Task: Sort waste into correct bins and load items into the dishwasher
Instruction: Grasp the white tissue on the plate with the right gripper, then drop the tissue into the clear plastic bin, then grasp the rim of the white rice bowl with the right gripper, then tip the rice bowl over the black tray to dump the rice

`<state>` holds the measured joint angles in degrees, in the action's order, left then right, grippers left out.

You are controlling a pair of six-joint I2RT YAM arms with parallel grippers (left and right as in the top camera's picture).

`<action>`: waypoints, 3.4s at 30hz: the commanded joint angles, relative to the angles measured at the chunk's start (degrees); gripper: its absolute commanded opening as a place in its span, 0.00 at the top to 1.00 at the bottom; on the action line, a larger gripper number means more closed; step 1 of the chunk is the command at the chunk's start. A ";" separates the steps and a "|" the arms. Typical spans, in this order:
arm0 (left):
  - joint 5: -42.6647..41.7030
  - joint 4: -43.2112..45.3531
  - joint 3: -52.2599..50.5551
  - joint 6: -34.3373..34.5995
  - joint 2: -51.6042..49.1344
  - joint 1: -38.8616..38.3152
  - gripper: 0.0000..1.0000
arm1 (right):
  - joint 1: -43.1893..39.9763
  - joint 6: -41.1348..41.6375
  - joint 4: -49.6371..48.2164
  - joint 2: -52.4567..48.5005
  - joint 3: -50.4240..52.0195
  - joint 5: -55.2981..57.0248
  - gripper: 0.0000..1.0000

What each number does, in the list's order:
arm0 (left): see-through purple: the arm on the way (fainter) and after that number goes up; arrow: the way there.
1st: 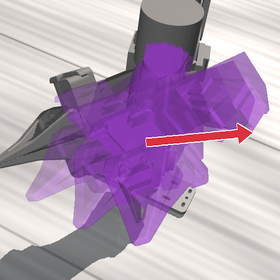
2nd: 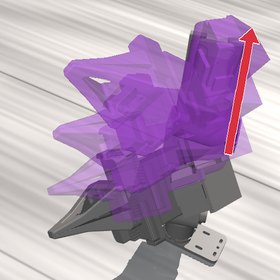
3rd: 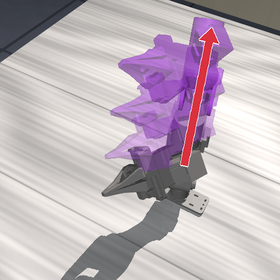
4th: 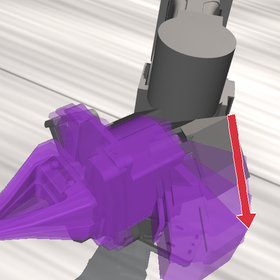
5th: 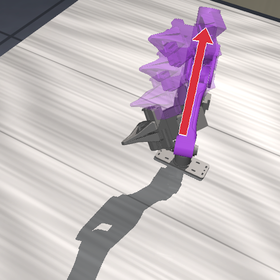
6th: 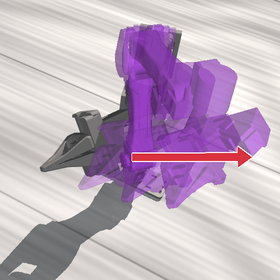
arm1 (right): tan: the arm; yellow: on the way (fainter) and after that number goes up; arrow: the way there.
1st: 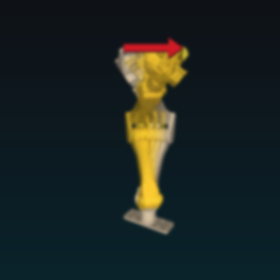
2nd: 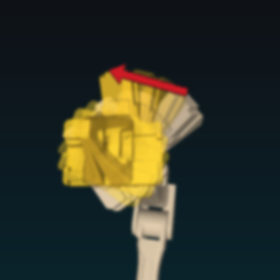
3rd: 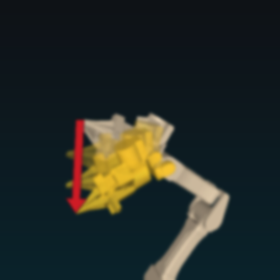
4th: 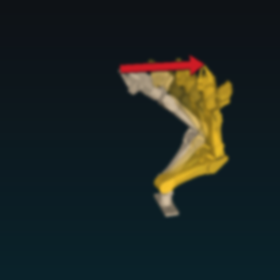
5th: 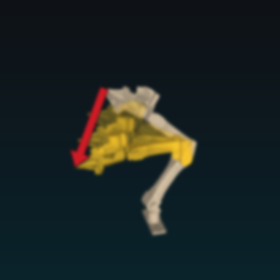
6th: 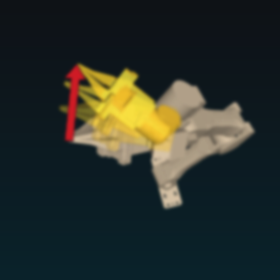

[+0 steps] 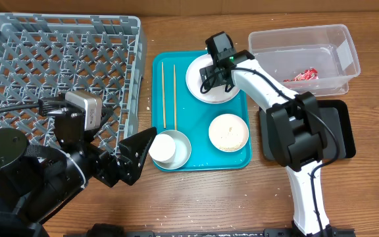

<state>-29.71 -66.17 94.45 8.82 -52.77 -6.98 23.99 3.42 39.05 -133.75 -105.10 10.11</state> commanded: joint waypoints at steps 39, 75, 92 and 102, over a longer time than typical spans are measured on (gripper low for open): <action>1.64 -0.24 0.63 -1.09 -0.09 0.22 0.00 | -17.90 8.70 24.61 31.74 -14.38 -23.93 0.01; 4.70 -2.99 0.63 -1.11 -1.11 0.22 0.00 | 15.30 25.11 1.01 37.09 41.22 -10.84 0.96; 4.90 -3.13 0.63 -1.11 -1.79 0.22 0.00 | -23.15 14.51 16.35 48.63 37.46 -53.33 0.96; 4.87 -5.14 0.63 -1.11 -3.54 0.22 0.00 | -43.41 -1.60 0.17 46.99 54.66 -90.79 0.96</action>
<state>-25.19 -70.63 94.45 8.82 -55.72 -6.98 -15.68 6.59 40.95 -86.70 -52.51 -62.15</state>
